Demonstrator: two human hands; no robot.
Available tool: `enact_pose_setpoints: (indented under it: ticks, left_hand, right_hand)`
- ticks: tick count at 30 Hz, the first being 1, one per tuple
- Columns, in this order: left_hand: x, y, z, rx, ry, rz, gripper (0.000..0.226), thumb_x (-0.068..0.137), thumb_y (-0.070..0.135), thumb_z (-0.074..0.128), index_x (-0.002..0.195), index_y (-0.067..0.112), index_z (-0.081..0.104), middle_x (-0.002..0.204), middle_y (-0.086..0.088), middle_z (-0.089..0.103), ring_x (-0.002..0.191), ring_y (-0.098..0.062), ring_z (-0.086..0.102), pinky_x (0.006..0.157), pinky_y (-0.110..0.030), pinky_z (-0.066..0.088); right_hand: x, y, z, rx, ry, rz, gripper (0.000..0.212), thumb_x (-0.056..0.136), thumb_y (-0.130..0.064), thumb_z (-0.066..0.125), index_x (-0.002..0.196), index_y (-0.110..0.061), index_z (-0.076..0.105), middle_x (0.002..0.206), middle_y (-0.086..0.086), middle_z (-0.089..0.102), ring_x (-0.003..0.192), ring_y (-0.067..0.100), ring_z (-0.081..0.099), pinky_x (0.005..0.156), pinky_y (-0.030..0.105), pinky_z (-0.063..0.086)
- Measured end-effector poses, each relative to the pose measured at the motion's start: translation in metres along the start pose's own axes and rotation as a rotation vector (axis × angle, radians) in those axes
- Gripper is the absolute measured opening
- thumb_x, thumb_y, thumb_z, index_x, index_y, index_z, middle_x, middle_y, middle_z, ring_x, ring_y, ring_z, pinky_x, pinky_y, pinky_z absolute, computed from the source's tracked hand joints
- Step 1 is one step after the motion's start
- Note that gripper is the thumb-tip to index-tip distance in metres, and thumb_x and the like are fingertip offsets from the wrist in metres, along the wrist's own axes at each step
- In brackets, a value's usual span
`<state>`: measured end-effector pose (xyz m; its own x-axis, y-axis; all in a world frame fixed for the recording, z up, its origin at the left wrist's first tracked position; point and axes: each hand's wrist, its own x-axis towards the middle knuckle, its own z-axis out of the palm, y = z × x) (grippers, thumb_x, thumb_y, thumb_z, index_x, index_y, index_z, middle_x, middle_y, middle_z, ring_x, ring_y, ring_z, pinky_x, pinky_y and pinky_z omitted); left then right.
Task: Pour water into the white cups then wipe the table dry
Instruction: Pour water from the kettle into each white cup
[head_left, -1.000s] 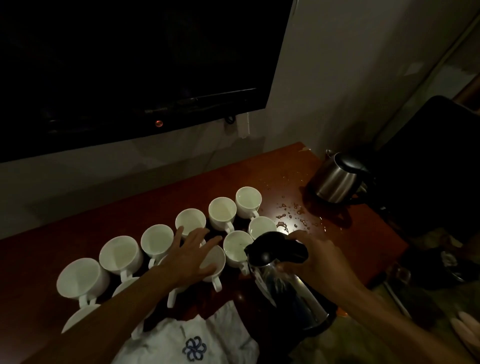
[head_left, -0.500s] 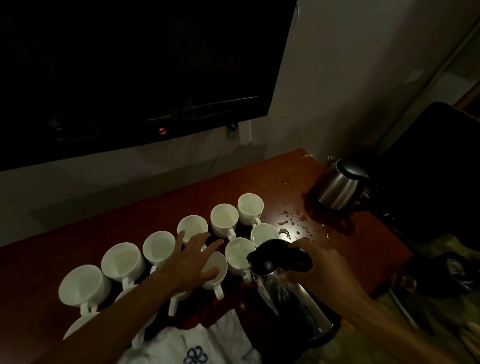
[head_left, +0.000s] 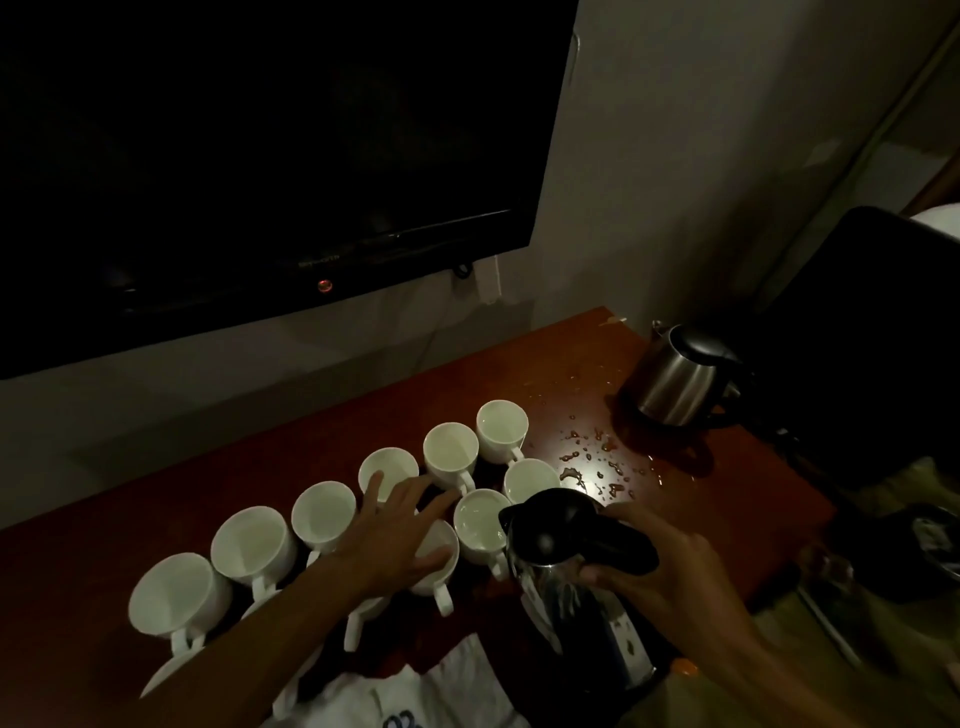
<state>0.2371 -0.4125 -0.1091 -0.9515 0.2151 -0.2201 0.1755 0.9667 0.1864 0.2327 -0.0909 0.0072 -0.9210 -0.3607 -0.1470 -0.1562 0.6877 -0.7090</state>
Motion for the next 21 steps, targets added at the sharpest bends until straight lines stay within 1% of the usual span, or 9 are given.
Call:
enact_pose_setpoints:
  ticks: [3, 5, 7, 10, 12, 15, 16, 19, 21]
  left_hand:
    - [0.005, 0.003, -0.007, -0.012, 0.023, 0.008, 0.078, 0.093, 0.067, 0.043, 0.156, 0.043, 0.004, 0.164, 0.002, 0.011, 0.152, -0.019, 0.009, 0.118, -0.06, -0.008]
    - [0.008, 0.005, -0.014, -0.031, 0.03, 0.008, 0.077, 0.092, 0.065, 0.046, 0.155, 0.043, 0.007, 0.163, 0.002, 0.012, 0.151, -0.019, 0.009, 0.118, -0.061, -0.007]
    - [0.009, 0.006, -0.021, -0.031, 0.035, -0.001, 0.076, 0.094, 0.064, 0.045, 0.156, 0.042, 0.008, 0.164, -0.001, 0.01, 0.152, -0.02, 0.007, 0.118, -0.06, -0.009]
    - [0.009, 0.006, -0.032, -0.015, 0.037, -0.022, 0.076, 0.096, 0.064, 0.039, 0.158, 0.04, 0.002, 0.166, -0.003, 0.004, 0.153, -0.02, 0.002, 0.117, -0.056, -0.017]
    - [0.009, 0.006, -0.039, -0.013, 0.047, -0.04, 0.075, 0.097, 0.065, 0.038, 0.158, 0.04, 0.0, 0.166, -0.002, 0.003, 0.153, -0.018, 0.0, 0.117, -0.056, -0.017]
    - [0.011, 0.003, -0.05, 0.001, 0.059, -0.083, 0.076, 0.097, 0.065, 0.039, 0.157, 0.041, -0.001, 0.166, -0.002, 0.004, 0.153, -0.018, 0.0, 0.119, -0.057, -0.013]
    - [0.012, 0.001, -0.053, 0.002, 0.064, -0.097, 0.077, 0.097, 0.065, 0.039, 0.157, 0.041, -0.001, 0.166, -0.003, 0.005, 0.153, -0.019, 0.001, 0.119, -0.057, -0.012]
    - [0.014, -0.006, -0.065, -0.008, 0.105, -0.117, 0.078, 0.097, 0.064, 0.04, 0.157, 0.041, -0.004, 0.165, -0.003, 0.009, 0.153, -0.019, 0.003, 0.12, -0.056, -0.01]
    - [0.016, -0.01, -0.071, -0.01, 0.119, -0.121, 0.078, 0.097, 0.065, 0.038, 0.157, 0.041, -0.006, 0.165, -0.003, 0.011, 0.153, -0.018, 0.004, 0.12, -0.056, -0.009]
  right_hand:
    - [-0.003, -0.003, -0.003, 0.018, 0.046, -0.019, 0.056, 0.055, -0.063, 0.07, 0.106, -0.059, 0.049, 0.093, -0.057, 0.052, 0.088, -0.031, 0.053, 0.065, 0.001, 0.045]
    - [-0.002, -0.007, -0.006, 0.023, 0.076, -0.033, 0.056, 0.054, -0.064, 0.068, 0.106, -0.059, 0.049, 0.09, -0.048, 0.059, 0.086, -0.028, 0.055, 0.065, 0.002, 0.045]
    - [-0.001, -0.011, -0.012, 0.026, 0.097, -0.049, 0.056, 0.053, -0.064, 0.068, 0.106, -0.058, 0.05, 0.091, -0.038, 0.062, 0.085, -0.024, 0.056, 0.069, 0.005, 0.045]
    - [0.0, -0.017, -0.023, 0.043, 0.11, -0.08, 0.054, 0.058, -0.058, 0.073, 0.108, -0.053, 0.054, 0.094, -0.033, 0.064, 0.088, -0.022, 0.059, 0.067, 0.004, 0.046]
    - [0.001, -0.022, -0.029, 0.043, 0.117, -0.091, 0.051, 0.062, -0.05, 0.078, 0.107, -0.054, 0.054, 0.094, -0.036, 0.064, 0.092, -0.025, 0.056, 0.065, 0.002, 0.046]
    - [0.006, -0.036, -0.042, 0.02, 0.155, -0.132, 0.051, 0.063, -0.043, 0.082, 0.099, -0.059, 0.051, 0.09, -0.053, 0.056, 0.089, -0.032, 0.051, 0.063, -0.006, 0.039]
    - [0.008, -0.041, -0.047, 0.015, 0.162, -0.145, 0.05, 0.063, -0.044, 0.082, 0.099, -0.059, 0.051, 0.091, -0.055, 0.054, 0.09, -0.031, 0.052, 0.064, -0.006, 0.038]
    - [0.017, -0.052, -0.063, -0.005, 0.185, -0.167, 0.048, 0.058, -0.06, 0.073, 0.101, -0.059, 0.053, 0.096, -0.039, 0.063, 0.097, -0.023, 0.056, 0.065, 0.005, 0.047]
    - [0.023, -0.058, -0.07, -0.026, 0.191, -0.184, 0.053, 0.057, -0.06, 0.073, 0.107, -0.055, 0.055, 0.096, -0.032, 0.064, 0.097, -0.023, 0.055, 0.063, 0.005, 0.047]
